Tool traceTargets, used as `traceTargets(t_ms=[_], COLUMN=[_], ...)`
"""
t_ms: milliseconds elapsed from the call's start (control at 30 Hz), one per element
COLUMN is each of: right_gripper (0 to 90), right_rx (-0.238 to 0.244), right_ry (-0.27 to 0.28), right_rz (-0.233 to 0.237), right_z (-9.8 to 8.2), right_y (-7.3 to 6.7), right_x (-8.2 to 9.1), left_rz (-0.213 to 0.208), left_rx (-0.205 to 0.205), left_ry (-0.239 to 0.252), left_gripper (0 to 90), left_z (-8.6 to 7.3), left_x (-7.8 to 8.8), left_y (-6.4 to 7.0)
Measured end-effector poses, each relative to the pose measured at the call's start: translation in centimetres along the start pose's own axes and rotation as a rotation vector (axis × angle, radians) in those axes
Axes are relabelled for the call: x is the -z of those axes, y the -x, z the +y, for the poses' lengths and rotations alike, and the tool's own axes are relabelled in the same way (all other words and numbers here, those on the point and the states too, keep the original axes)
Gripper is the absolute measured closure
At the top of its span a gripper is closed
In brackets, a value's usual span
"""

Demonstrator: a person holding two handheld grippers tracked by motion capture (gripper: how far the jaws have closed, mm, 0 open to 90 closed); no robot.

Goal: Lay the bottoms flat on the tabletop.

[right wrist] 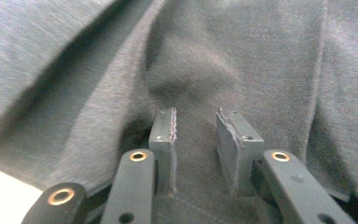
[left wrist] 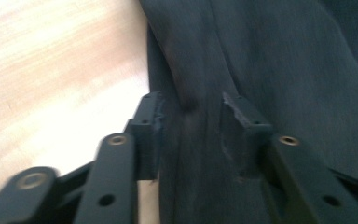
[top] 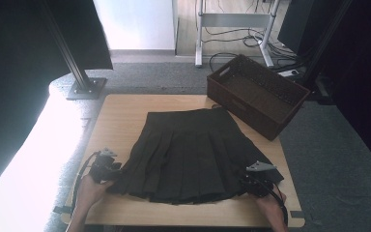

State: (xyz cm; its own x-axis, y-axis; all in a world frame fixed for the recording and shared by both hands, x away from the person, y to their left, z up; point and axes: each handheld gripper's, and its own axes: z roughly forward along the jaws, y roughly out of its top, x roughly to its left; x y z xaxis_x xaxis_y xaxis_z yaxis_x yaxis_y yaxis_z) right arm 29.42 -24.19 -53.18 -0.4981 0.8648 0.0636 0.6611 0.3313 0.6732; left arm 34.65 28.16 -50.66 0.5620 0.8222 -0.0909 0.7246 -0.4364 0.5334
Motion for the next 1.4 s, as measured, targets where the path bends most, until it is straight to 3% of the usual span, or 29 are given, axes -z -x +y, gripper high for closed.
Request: traceTargets(t_ms=[67, 133, 267, 500, 633, 700, 833, 967, 1133, 1233, 1333, 1400], right_gripper=[67.7, 70.4, 77.5, 79.2, 78.5, 76.1, 62.2, 52.9, 44.8, 42.2, 40.9, 40.3], right_rx=[0.011, 0.006, -0.010, -0.044, -0.056, -0.068, -0.075, -0.069, -0.028, 0.007, 0.042, 0.051], right_ry=[-0.015, -0.012, 0.012, 0.034, 0.041, 0.045, 0.035, 0.057, 0.099, 0.114, 0.118, 0.122], right_rz=[-0.014, -0.021, -0.031, -0.068, -0.093, -0.097, -0.073, -0.070, -0.056, -0.037, -0.013, 0.004], right_z=[-0.1, -0.5, -0.6, 0.0, 0.7, 1.0, 1.1, 1.1, 1.8, 2.4, 2.9, 3.1], right_y=[-0.2, -0.1, 0.8, 3.4, 5.1, 5.7, 5.8, 5.2, 3.7, 2.6, 1.5, 1.1], right_x=[0.0, -0.2, -0.3, -1.0, -1.5, -1.7, -1.6, -0.7, 1.0, 1.7, 1.9, 1.9], left_rz=[0.025, 0.056, 0.066, 0.002, -0.034, -0.002, 0.027, 0.091, 0.131, 0.161, 0.180, 0.143], left_rx=[-0.031, -0.052, -0.057, -0.095, -0.139, -0.149, -0.106, -0.089, -0.077, -0.083, -0.095, -0.031], left_ry=[-0.057, -0.027, -0.011, -0.007, -0.011, 0.050, 0.143, 0.156, 0.119, 0.073, 0.009, 0.045], left_gripper=[59.3, 64.9, 68.9, 63.9, 54.7, 47.3, 32.6, 24.8, 20.4, 19.9, 18.7, 19.6], left_z=[0.1, -0.1, -1.0, -3.4, -3.8, -3.2, -0.2, 4.2, 8.5, 9.0, 8.3, 7.6], left_x=[-1.5, -1.7, -1.4, -0.4, 0.1, 0.7, 1.5, 0.2, -3.9, -6.1, -7.5, -7.4], left_y=[0.2, 0.8, 2.2, 6.0, 7.5, 7.2, 4.8, 2.0, 0.0, -0.7, -1.2, -1.7])
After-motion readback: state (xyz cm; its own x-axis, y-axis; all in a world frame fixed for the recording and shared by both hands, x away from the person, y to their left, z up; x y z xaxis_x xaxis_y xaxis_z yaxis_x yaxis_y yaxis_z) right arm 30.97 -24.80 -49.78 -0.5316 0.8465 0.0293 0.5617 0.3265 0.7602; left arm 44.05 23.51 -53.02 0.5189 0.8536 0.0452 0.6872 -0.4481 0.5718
